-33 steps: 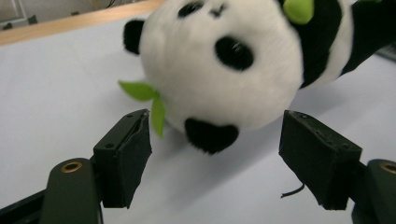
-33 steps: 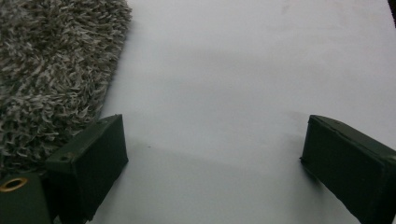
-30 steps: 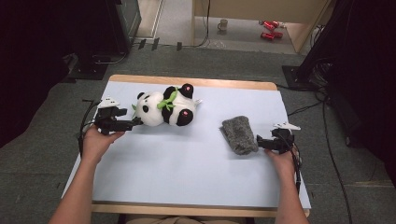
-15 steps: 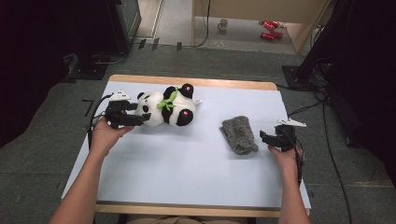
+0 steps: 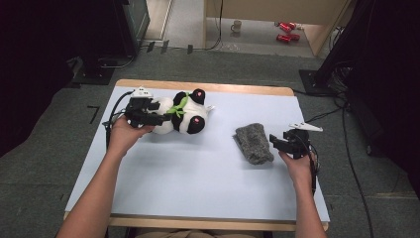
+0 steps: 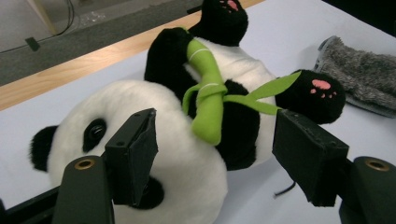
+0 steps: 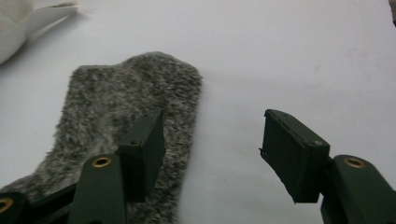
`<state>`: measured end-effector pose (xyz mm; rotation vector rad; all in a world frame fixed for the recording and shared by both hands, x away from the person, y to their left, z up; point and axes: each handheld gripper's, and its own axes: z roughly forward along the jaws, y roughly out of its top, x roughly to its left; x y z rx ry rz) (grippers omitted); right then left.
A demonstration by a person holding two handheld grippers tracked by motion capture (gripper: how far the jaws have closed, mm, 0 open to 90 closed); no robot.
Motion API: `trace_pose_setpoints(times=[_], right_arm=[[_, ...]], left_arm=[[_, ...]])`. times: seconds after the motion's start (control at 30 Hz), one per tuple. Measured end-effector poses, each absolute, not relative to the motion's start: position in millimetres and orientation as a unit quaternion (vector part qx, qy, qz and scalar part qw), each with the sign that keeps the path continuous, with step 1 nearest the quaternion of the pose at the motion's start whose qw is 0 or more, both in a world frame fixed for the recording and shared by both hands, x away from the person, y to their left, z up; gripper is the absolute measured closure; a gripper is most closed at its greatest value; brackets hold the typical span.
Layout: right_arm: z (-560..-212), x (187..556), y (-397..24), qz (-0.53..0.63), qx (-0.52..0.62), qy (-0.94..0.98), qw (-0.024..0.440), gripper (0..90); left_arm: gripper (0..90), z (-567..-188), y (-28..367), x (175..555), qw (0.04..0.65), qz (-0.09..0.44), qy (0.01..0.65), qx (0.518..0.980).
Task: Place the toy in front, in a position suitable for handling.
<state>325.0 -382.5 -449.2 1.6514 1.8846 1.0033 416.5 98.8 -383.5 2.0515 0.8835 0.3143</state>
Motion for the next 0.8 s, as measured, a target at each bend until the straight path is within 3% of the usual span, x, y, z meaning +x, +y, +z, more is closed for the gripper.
trace_pose_setpoints(times=[0.37, 0.7, 0.8], right_arm=[[-445, 320, -360, 0.362, 0.582, 0.697, 0.211, 44.8], [-446, 316, -356, 0.355, 0.577, 0.705, 0.212, 43.9], [-447, 315, -355, 0.353, 0.576, 0.707, 0.212, 43.9]], left_arm=[[30.5, -388, 72, 433, 0.424, 0.124, 0.351, 0.825], [30.0, -405, 54, 443, 0.407, 0.135, 0.350, 0.833], [33.0, -413, 49, 439, 0.401, 0.164, 0.343, 0.833]])
